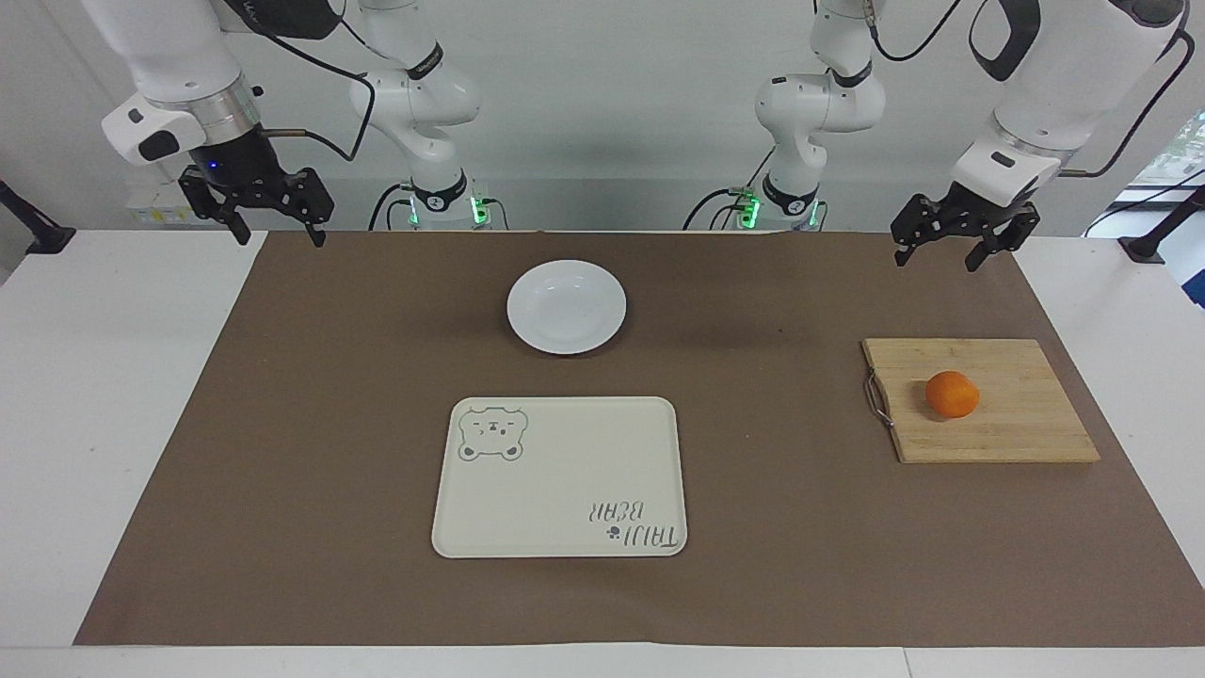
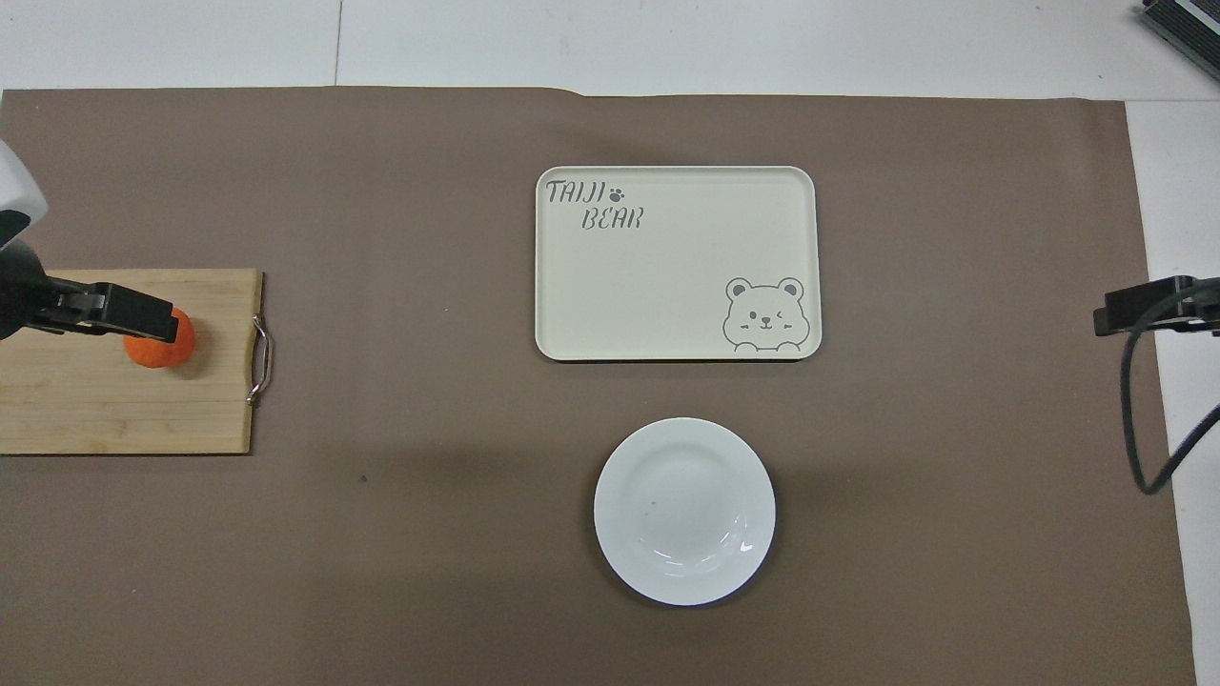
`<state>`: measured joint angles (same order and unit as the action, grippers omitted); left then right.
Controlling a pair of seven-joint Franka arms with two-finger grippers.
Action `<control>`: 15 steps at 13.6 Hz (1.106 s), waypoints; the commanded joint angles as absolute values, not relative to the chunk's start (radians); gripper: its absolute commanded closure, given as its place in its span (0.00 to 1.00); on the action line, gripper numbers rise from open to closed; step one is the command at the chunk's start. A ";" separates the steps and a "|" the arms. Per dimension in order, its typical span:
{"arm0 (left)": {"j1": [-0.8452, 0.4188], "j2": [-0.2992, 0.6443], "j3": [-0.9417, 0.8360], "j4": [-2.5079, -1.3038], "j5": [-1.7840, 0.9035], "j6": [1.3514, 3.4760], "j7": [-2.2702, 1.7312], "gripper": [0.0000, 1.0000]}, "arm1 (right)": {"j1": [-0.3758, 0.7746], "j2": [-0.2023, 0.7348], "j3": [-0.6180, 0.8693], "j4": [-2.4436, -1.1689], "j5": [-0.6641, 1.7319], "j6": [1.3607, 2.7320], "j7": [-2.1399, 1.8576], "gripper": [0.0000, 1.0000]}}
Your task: Place orange and plate with both arms
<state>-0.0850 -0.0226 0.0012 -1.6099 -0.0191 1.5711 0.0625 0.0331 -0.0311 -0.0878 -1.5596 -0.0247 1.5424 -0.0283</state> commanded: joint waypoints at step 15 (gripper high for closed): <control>0.009 -0.029 -0.002 -1.683 -0.003 1.661 0.090 0.00 | 0.028 -0.035 -0.081 -1.555 -0.029 1.531 -0.014 0.00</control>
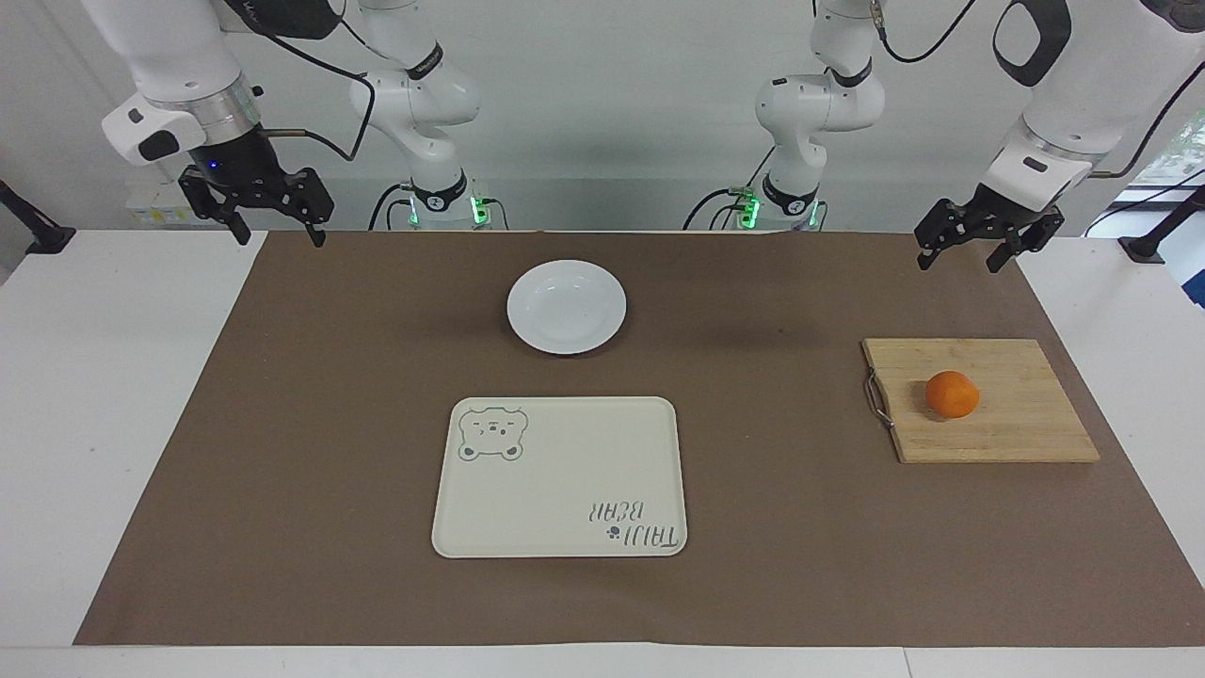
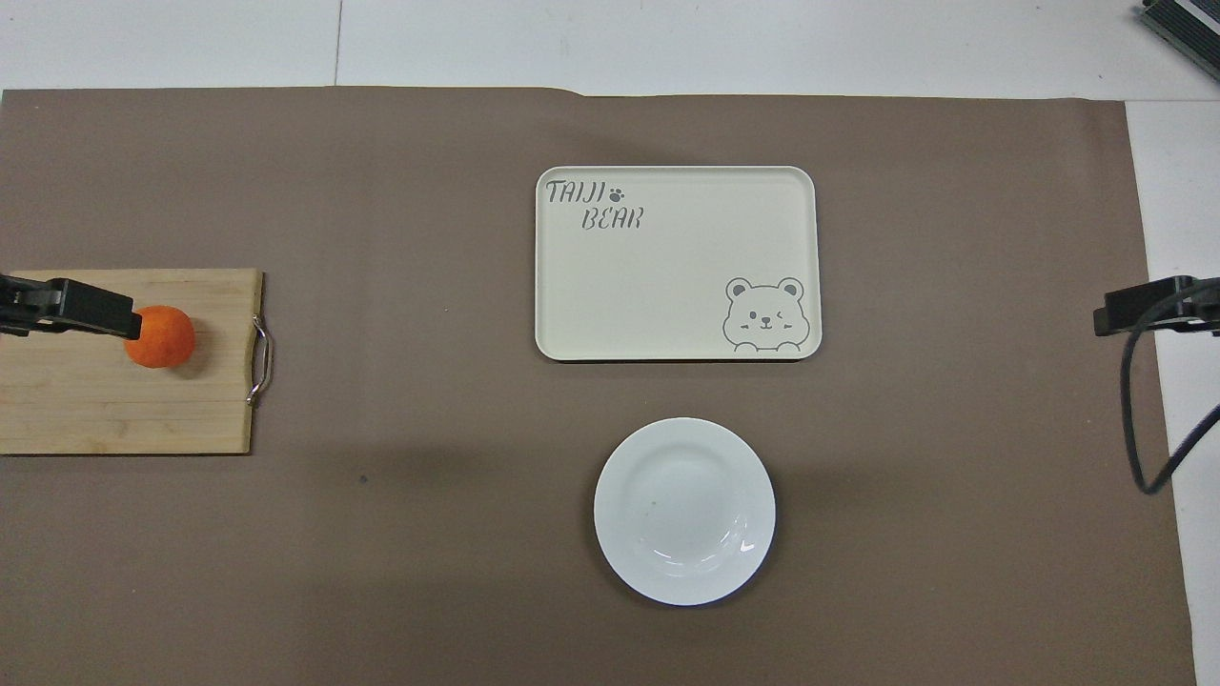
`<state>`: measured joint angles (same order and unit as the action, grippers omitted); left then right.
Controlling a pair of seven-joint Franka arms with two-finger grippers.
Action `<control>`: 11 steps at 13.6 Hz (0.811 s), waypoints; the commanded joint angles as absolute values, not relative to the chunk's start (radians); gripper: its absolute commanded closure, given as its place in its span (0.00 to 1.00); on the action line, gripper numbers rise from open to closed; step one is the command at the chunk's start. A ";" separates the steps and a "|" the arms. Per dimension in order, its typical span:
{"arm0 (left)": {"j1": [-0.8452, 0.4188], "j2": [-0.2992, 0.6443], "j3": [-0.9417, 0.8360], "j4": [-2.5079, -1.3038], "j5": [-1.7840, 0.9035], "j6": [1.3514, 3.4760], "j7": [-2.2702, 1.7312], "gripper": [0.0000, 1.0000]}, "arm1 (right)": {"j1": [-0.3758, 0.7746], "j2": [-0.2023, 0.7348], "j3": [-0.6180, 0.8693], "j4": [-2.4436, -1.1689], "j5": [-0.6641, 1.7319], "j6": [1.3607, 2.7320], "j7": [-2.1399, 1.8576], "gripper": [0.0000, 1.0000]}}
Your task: Place orange and plate with both arms
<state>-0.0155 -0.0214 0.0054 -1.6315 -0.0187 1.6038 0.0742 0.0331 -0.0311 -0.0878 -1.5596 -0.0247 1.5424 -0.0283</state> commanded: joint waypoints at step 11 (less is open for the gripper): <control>0.146 -0.009 -0.002 -1.862 -0.003 1.899 0.310 0.00 | 0.028 -0.035 -0.081 -1.555 -0.029 1.531 -0.014 0.00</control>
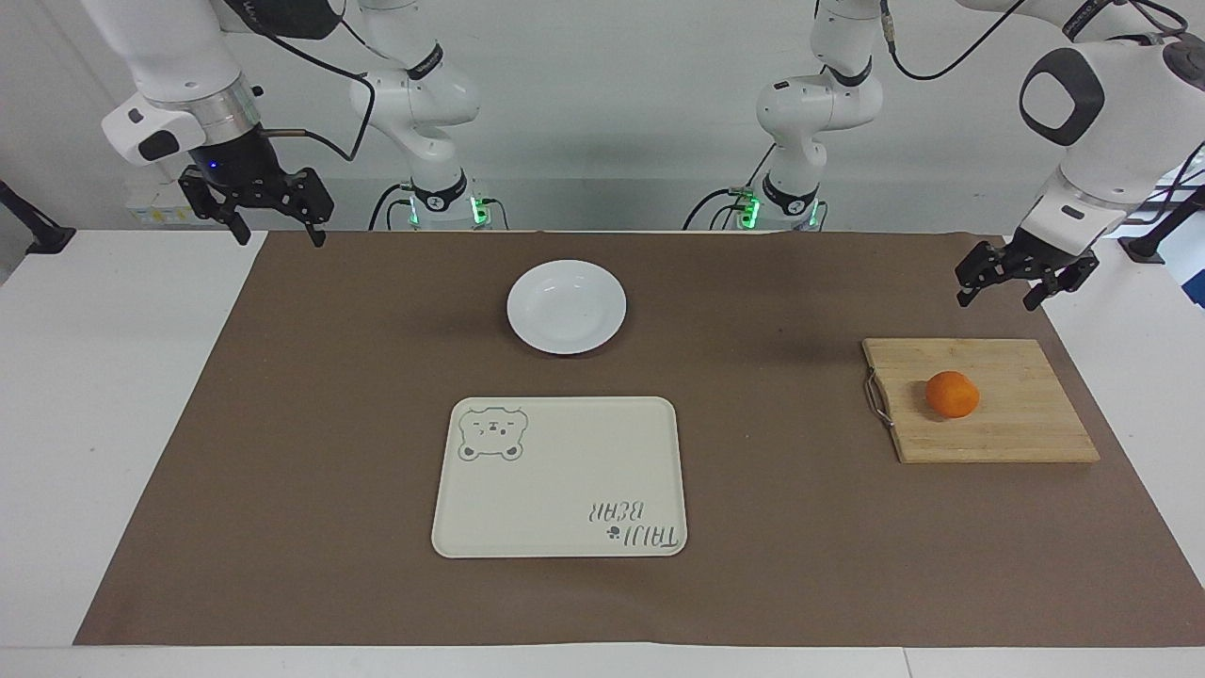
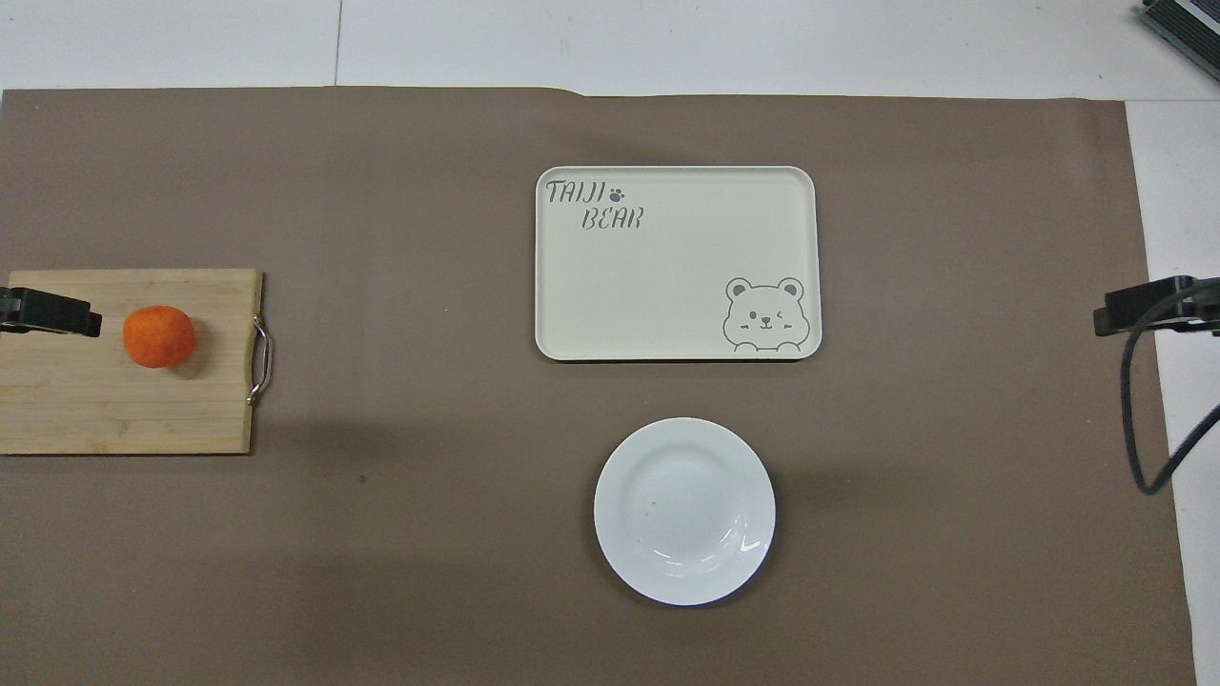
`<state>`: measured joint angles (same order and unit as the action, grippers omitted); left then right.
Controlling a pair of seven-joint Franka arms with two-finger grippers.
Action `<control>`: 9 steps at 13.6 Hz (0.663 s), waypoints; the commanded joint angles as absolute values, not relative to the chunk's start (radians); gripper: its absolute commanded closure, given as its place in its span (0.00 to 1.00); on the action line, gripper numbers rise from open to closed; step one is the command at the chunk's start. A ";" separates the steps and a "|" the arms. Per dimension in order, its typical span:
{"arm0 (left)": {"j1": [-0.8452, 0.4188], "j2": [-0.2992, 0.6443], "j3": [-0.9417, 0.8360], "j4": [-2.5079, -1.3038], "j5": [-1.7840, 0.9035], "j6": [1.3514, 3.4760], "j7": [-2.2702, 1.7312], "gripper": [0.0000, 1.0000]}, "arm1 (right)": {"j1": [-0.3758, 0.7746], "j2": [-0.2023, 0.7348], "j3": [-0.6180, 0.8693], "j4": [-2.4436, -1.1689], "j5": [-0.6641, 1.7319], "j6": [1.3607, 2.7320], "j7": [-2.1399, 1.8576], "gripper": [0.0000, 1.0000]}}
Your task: Place orange and plate with both arms
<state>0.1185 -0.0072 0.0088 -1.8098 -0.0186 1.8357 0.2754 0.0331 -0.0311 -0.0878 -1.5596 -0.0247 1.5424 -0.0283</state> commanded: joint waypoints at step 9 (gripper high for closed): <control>0.167 0.149 -0.002 -1.921 -0.003 2.121 0.319 0.00 | 0.028 -0.035 -0.081 -1.555 -0.029 1.531 -0.014 0.00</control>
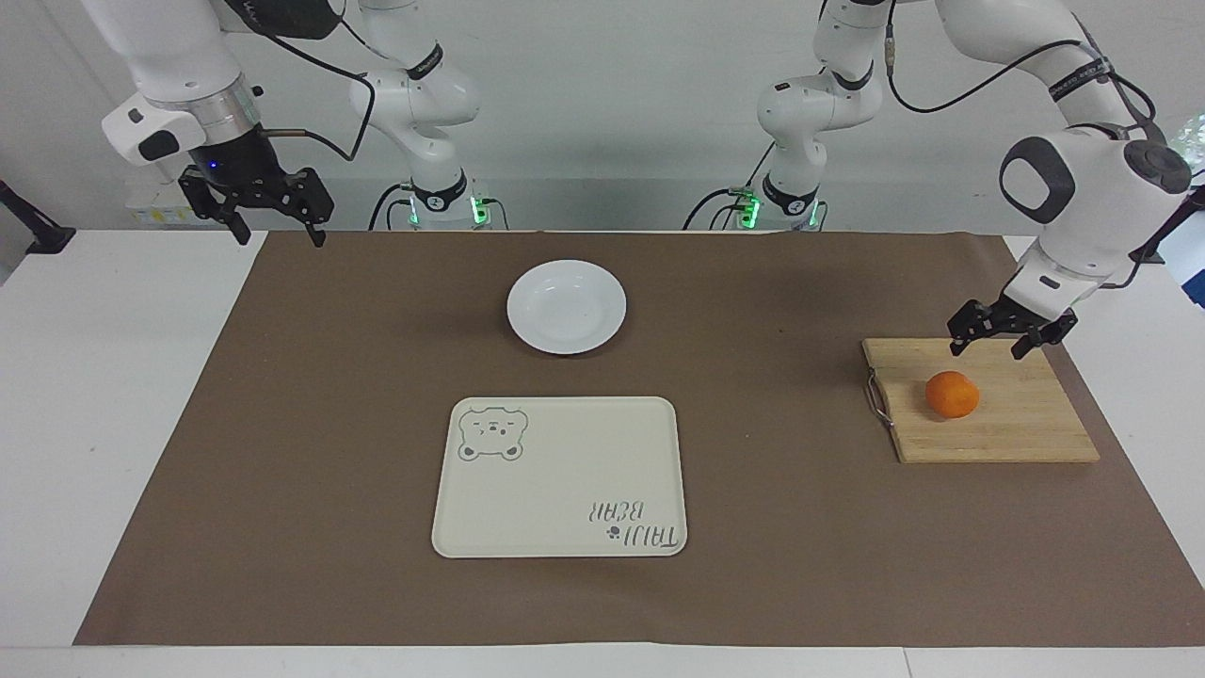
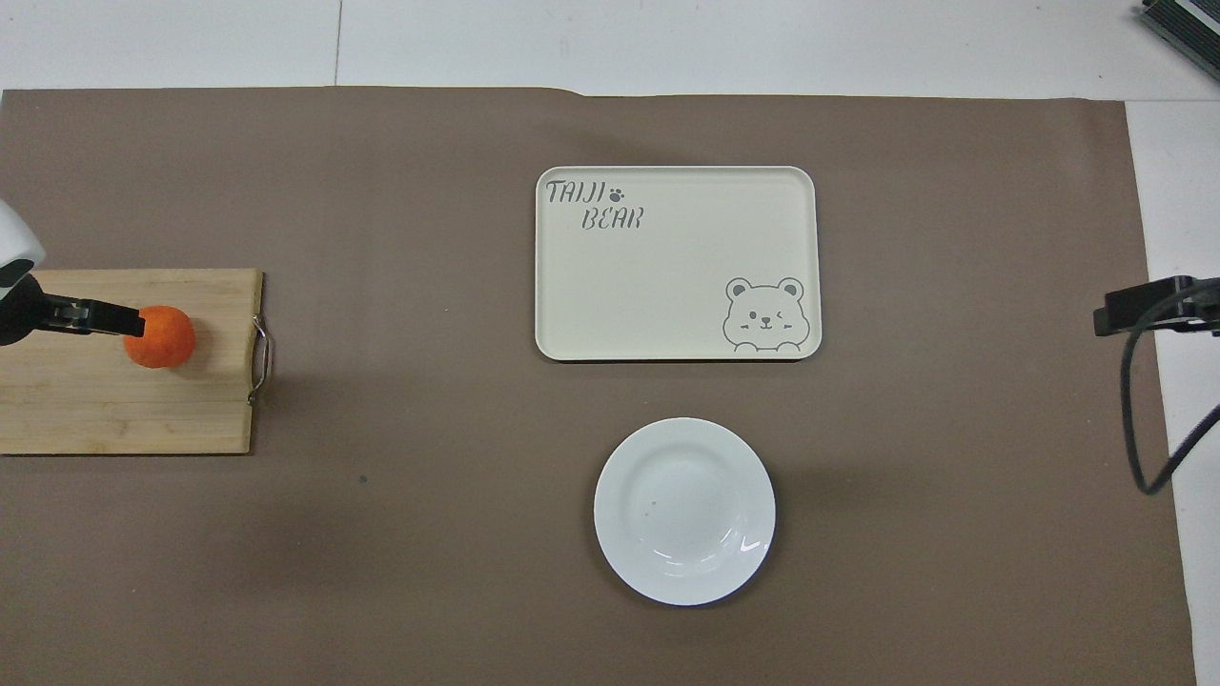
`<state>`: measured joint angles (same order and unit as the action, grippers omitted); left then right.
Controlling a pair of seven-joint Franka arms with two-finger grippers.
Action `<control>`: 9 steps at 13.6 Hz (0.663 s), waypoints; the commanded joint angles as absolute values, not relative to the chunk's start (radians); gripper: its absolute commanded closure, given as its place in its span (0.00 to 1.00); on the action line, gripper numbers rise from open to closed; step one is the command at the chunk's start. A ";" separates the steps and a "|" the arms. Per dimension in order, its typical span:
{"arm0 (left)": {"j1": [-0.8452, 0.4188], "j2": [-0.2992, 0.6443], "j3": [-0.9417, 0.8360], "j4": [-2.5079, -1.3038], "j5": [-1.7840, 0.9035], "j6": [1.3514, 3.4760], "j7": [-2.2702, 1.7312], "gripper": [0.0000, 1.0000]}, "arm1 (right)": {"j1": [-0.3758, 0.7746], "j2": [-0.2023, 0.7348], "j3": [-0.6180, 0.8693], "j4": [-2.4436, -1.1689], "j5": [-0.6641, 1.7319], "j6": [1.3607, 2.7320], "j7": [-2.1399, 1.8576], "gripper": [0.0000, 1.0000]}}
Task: Place orange and plate with both arms
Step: 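Lower the left gripper onto the orange and close it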
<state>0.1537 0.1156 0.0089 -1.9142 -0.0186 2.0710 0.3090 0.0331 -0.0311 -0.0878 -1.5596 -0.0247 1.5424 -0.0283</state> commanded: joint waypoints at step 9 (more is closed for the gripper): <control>0.167 0.271 -0.002 -1.931 -0.011 2.210 0.307 0.00 | 0.028 -0.035 -0.081 -1.555 -0.029 1.531 -0.015 0.00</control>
<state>0.1537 0.2581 0.0071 -1.9161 -0.0186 2.1807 0.3089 0.0331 -0.0311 -0.0878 -1.5596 -0.0247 1.5424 -0.0283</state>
